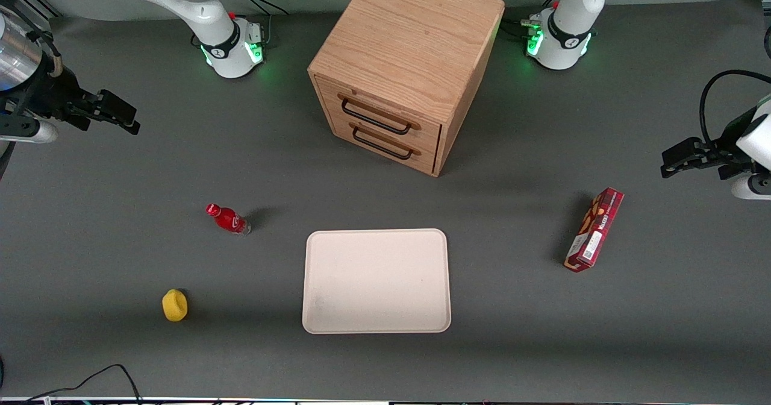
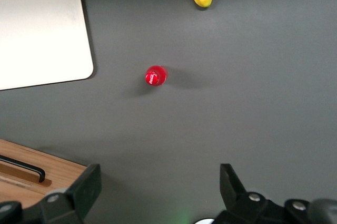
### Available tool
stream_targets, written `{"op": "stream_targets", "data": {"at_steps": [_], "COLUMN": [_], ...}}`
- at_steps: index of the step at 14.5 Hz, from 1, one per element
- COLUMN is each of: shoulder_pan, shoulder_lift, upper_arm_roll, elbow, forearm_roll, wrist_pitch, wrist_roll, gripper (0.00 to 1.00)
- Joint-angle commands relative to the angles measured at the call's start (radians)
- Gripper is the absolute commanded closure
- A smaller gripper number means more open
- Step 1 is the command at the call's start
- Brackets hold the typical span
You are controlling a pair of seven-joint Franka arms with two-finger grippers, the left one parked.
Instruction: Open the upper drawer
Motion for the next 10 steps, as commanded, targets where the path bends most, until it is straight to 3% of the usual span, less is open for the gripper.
{"op": "stream_targets", "data": {"at_steps": [1, 7, 8, 10], "shoulder_pan": [0.008, 0.009, 0.015, 0.02], "shoulder_lift": [0.019, 0.022, 0.02, 0.037], "upper_arm_roll": [-0.006, 0.003, 0.025, 0.152], "elbow": [0.036, 0.088, 0.099, 0.134], "forearm_roll": [-0.018, 0.003, 0.032, 0.106], "wrist_pitch": [-0.029, -0.044, -0.085, -0.119], "wrist_roll": [0.027, 0.036, 0.025, 0.024], "gripper": [0.0, 0.0, 0.0, 0.0]}}
